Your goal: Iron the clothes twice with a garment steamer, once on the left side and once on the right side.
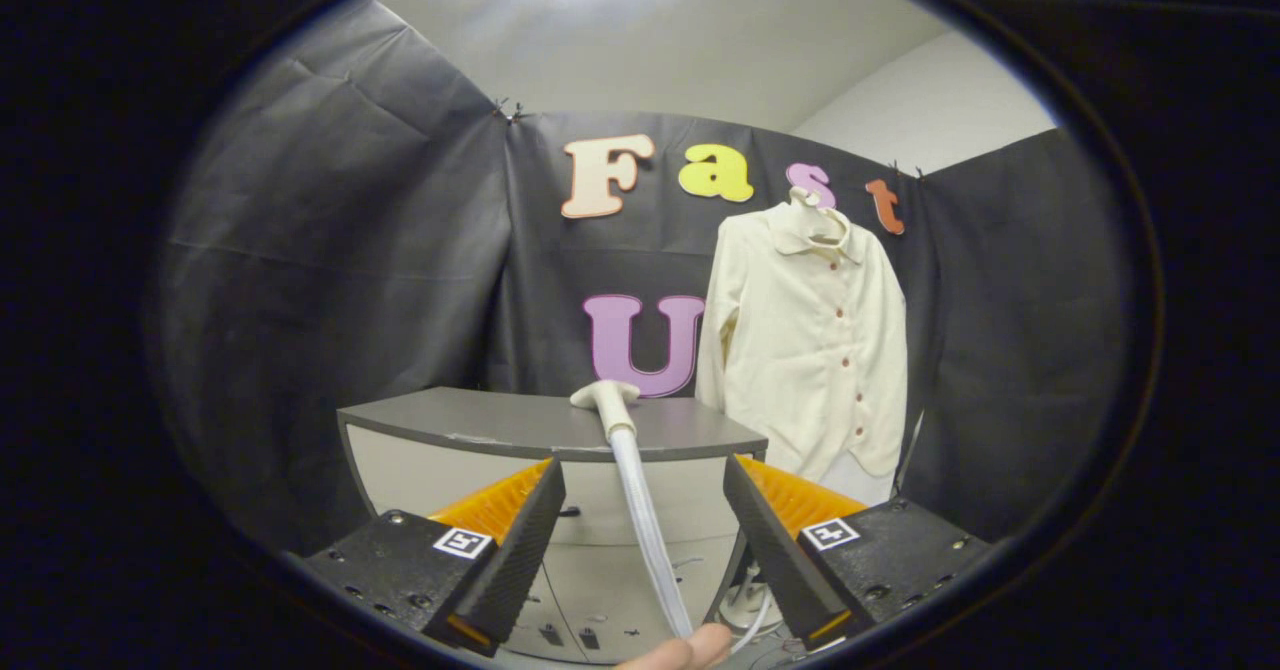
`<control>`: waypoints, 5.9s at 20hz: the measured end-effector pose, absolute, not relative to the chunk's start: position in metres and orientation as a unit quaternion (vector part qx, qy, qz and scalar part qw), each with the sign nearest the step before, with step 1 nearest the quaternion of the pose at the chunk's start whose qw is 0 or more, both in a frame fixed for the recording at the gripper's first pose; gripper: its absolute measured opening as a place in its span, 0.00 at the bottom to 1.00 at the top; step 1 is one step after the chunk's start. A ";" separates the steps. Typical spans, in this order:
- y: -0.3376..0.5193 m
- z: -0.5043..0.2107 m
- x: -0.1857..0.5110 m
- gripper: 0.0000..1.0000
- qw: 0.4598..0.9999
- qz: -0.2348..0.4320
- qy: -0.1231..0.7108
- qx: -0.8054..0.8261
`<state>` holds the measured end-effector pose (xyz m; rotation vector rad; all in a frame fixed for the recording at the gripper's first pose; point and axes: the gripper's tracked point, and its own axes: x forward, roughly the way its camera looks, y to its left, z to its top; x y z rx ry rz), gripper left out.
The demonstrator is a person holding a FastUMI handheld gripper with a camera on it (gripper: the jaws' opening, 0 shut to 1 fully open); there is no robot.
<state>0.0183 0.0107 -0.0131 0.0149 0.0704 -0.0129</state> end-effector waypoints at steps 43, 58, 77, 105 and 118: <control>0.061 -0.111 0.308 0.63 0.928 -0.006 0.362 -0.084; 0.050 0.011 0.266 0.40 0.992 0.016 0.123 -0.018; -0.082 0.185 0.241 0.39 1.000 -0.007 -0.003 0.002; -0.206 0.036 0.342 0.39 0.997 -0.041 0.046 0.048; -0.206 -0.093 0.296 0.39 0.991 -0.042 0.115 0.048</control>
